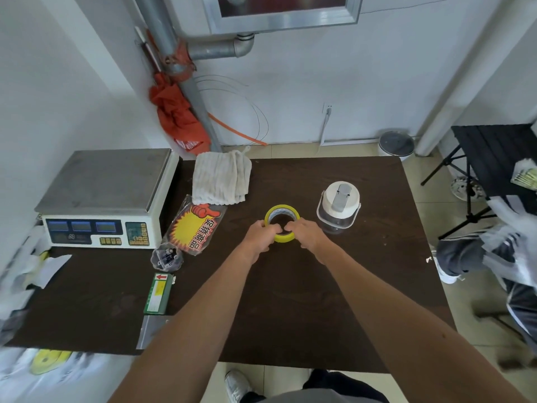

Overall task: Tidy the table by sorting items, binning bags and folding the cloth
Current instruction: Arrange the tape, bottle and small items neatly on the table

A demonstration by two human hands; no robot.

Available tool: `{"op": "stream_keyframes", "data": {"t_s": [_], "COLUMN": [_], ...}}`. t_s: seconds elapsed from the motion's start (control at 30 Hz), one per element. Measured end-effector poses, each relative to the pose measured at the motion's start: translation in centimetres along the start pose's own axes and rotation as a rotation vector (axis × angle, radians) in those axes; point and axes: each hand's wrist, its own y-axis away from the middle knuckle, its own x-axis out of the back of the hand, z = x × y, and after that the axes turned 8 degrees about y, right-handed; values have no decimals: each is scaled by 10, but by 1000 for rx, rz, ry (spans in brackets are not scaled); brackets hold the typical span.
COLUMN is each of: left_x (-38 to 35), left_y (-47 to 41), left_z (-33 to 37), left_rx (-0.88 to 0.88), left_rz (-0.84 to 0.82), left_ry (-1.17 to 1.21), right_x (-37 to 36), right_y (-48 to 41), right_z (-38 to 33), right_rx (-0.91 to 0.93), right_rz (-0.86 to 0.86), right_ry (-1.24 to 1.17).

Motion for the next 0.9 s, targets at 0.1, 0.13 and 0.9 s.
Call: {"op": "stream_keyframes", "data": {"t_s": [0.1, 0.13, 0.9], "left_x": [-2, -2, 2], "left_y": [0, -1, 2], "left_z": [0, 0, -13], "left_rx": [11, 15, 55], "left_rz": [-9, -12, -64], "left_ry": [3, 1, -5], "right_x": [0, 0, -12], "right_y": [-3, -3, -6], "right_z": [3, 4, 7], "right_rx": [-13, -16, -18], "right_rz": [-14, -17, -7], "right_ry": [-10, -14, -26]}}
